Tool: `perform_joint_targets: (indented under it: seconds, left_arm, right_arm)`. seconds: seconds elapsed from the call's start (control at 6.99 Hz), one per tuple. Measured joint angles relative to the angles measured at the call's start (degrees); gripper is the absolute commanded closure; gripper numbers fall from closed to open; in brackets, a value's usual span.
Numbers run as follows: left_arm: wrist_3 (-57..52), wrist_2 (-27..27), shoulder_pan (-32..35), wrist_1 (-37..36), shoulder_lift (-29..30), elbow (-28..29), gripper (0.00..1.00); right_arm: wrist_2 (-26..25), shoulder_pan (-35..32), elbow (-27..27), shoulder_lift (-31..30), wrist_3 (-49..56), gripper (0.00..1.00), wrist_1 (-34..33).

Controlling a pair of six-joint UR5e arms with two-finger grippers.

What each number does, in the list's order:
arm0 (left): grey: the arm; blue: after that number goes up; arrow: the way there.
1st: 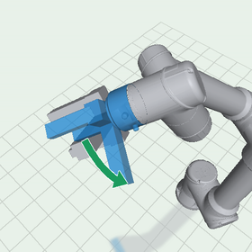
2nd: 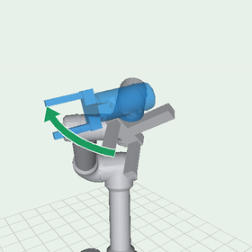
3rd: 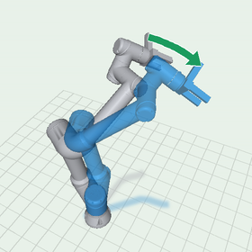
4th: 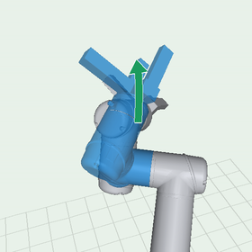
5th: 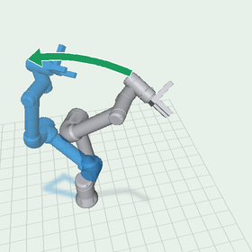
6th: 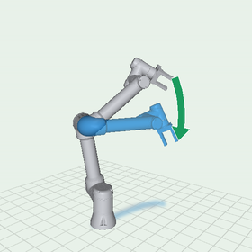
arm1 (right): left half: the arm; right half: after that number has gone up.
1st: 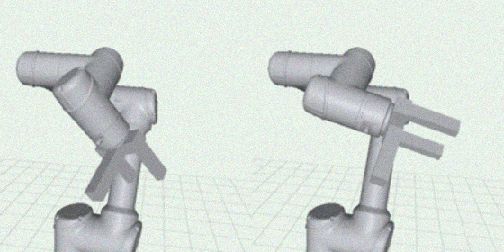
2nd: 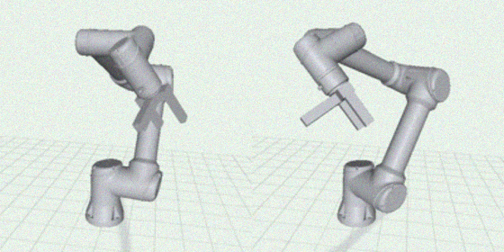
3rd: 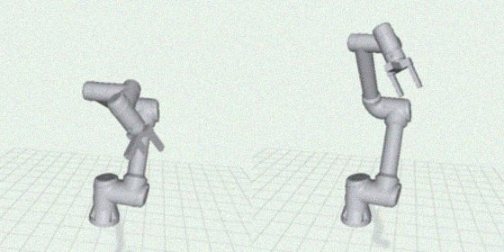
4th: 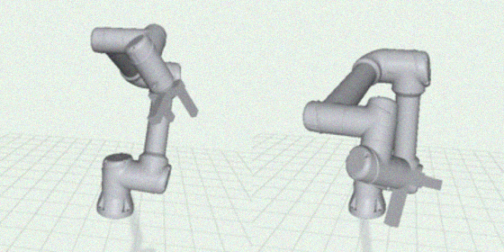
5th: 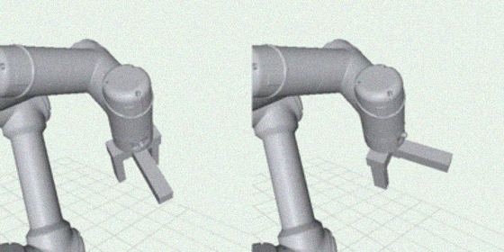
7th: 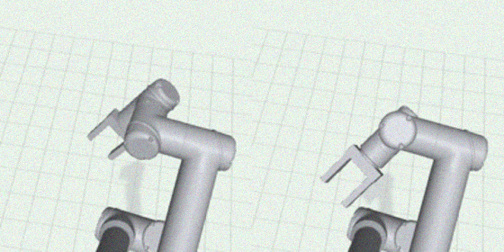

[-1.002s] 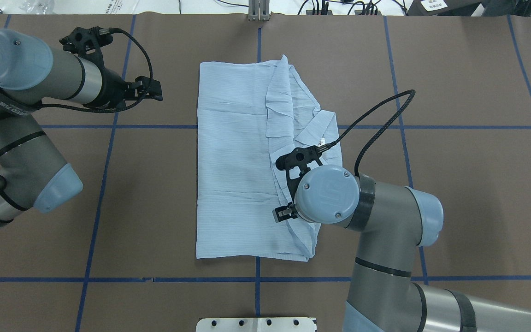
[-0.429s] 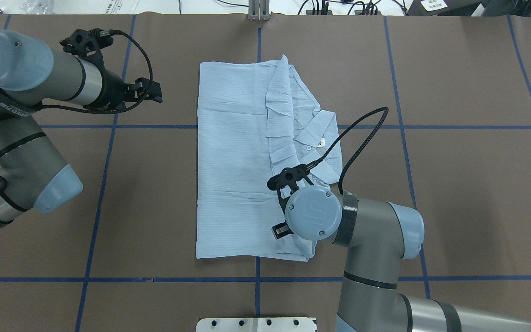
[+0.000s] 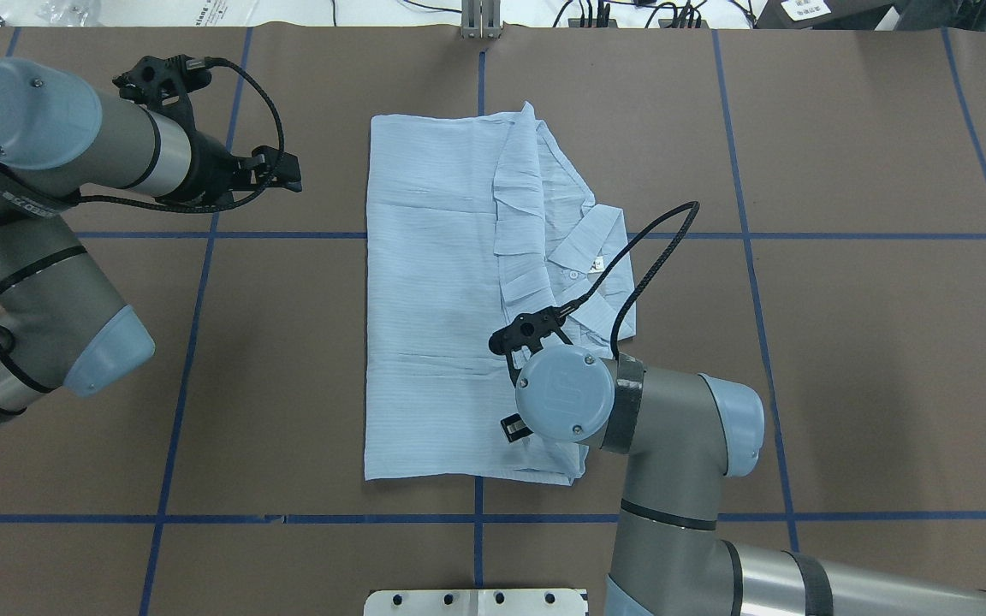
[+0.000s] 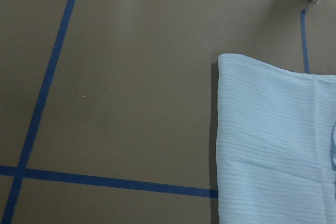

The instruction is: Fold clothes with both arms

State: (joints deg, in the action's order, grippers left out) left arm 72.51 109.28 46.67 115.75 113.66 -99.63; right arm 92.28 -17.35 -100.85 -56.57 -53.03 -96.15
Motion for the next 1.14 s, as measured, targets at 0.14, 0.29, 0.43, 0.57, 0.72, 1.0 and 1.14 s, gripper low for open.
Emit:
perform_joint_targets:
  seconds: [0.14, 0.29, 0.43, 0.57, 0.72, 1.0, 1.14]
  left_arm:
    - [0.0, 0.03, 0.0, 0.0, -0.01, 0.03, 0.0]
    - [0.0, 0.04, 0.0, 0.02, -0.01, 0.07, 0.0]
    - [0.02, 0.05, -0.03, 0.04, 0.02, 0.1, 0.0]
    - [0.08, 0.05, -0.06, 0.02, 0.12, 0.12, 0.0]
    - [0.18, 0.05, -0.08, 0.03, 0.24, 0.13, 0.0]
    - [0.47, 0.05, -0.15, 0.02, 0.5, 0.13, 0.0]
    - [0.58, 0.06, -0.2, 0.01, 0.64, 0.13, 0.0]
  right_arm:
    - [0.01, 0.02, 0.68, 0.05, 0.21, 0.0, -0.02]
    - [0.01, 0.03, 1.08, 0.01, 0.38, 0.0, -0.05]
    - [0.02, 0.02, 1.24, -0.06, 0.48, 0.0, -0.11]
    - [0.06, -0.04, 1.25, -0.16, 0.6, 0.0, -0.22]
    - [0.12, -0.27, 1.27, -0.33, 0.68, 0.0, -0.3]
    - [0.53, -1.59, 1.27, -0.99, 1.2, 0.0, -0.35]
    - [0.74, -2.59, 1.2, -1.6, 2.24, 0.0, -0.33]
